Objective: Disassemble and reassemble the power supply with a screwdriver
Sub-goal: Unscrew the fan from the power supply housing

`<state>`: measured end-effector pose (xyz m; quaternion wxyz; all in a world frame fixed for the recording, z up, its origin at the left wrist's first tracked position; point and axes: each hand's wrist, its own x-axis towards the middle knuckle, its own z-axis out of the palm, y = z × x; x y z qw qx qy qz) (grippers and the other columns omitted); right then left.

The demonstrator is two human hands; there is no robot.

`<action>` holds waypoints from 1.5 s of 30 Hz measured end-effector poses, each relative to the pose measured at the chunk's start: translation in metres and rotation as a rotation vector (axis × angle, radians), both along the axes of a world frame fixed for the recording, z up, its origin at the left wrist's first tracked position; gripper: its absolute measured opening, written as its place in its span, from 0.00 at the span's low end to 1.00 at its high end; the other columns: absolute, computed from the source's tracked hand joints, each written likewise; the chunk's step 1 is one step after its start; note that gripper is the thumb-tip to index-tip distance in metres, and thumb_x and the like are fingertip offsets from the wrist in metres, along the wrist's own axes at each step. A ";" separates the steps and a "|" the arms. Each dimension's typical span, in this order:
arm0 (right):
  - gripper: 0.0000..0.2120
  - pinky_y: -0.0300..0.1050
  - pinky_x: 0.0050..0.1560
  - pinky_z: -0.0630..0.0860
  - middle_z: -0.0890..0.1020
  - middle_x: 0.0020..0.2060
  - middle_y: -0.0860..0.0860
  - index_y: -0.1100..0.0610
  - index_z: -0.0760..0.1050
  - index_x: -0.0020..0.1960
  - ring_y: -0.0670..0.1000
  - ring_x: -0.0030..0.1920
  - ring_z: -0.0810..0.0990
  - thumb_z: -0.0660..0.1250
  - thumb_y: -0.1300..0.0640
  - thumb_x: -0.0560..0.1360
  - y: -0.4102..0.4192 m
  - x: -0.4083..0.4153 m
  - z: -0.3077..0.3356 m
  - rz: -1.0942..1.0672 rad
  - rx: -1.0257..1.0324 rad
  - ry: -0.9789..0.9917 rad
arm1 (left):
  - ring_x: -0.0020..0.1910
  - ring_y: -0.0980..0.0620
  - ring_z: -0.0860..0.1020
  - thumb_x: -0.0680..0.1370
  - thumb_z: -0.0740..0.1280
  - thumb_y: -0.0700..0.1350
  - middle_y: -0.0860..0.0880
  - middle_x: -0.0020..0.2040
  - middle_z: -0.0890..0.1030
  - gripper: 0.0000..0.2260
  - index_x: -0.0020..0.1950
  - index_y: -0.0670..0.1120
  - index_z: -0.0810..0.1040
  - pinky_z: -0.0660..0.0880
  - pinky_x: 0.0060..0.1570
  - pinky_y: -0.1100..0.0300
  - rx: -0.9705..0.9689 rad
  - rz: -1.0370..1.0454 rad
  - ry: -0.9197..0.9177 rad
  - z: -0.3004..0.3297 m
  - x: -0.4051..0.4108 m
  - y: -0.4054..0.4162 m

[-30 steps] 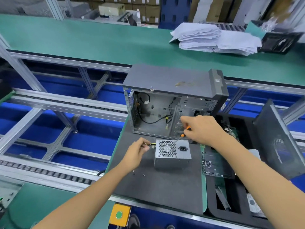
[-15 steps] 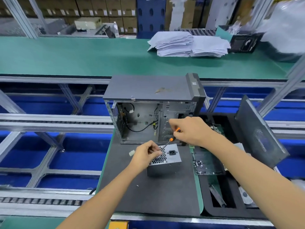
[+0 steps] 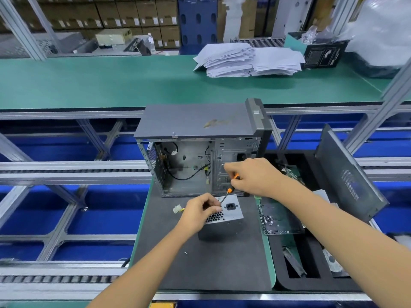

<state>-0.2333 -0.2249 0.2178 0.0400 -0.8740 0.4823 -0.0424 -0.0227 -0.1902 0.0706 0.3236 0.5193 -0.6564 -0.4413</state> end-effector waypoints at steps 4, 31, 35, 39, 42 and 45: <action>0.03 0.42 0.30 0.58 0.72 0.25 0.45 0.47 0.66 0.42 0.41 0.27 0.69 0.60 0.51 0.73 0.002 0.004 -0.004 0.080 0.012 0.049 | 0.42 0.62 0.79 0.74 0.77 0.43 0.58 0.41 0.84 0.07 0.42 0.51 0.81 0.73 0.45 0.65 0.052 -0.026 -0.029 -0.001 -0.004 0.001; 0.05 0.46 0.32 0.63 0.72 0.30 0.46 0.47 0.66 0.46 0.50 0.32 0.72 0.61 0.49 0.74 -0.001 0.025 -0.021 0.271 0.097 0.214 | 0.55 0.54 0.67 0.70 0.78 0.59 0.57 0.45 0.84 0.08 0.40 0.59 0.81 0.61 0.55 0.56 0.027 -0.004 -0.487 0.000 -0.018 0.005; 0.15 0.46 0.29 0.64 0.73 0.34 0.46 0.49 0.64 0.55 0.50 0.29 0.72 0.64 0.54 0.71 -0.002 0.022 -0.018 0.248 0.118 0.225 | 0.56 0.54 0.68 0.70 0.77 0.59 0.59 0.45 0.84 0.08 0.41 0.57 0.83 0.62 0.60 0.54 0.033 -0.005 -0.491 0.002 -0.020 0.003; 0.18 0.56 0.32 0.72 0.67 0.48 0.49 0.49 0.64 0.53 0.56 0.35 0.74 0.61 0.67 0.70 -0.001 0.026 -0.015 0.313 0.253 0.147 | 0.56 0.53 0.69 0.70 0.78 0.58 0.59 0.45 0.85 0.09 0.44 0.55 0.85 0.62 0.62 0.54 0.014 0.014 -0.439 0.002 -0.018 0.006; 0.11 0.53 0.35 0.72 0.70 0.45 0.49 0.51 0.66 0.50 0.55 0.40 0.74 0.62 0.64 0.72 -0.002 0.028 -0.014 0.379 0.249 0.148 | 0.56 0.52 0.69 0.71 0.78 0.57 0.59 0.44 0.85 0.08 0.43 0.55 0.85 0.62 0.60 0.55 0.000 -0.001 -0.392 0.001 -0.016 0.007; 0.07 0.48 0.31 0.67 0.73 0.38 0.47 0.50 0.64 0.46 0.54 0.37 0.74 0.63 0.56 0.73 -0.005 0.028 -0.016 0.363 0.111 0.273 | 0.56 0.53 0.69 0.70 0.78 0.58 0.62 0.44 0.84 0.07 0.44 0.57 0.85 0.61 0.60 0.57 0.005 -0.027 -0.351 -0.001 -0.012 0.008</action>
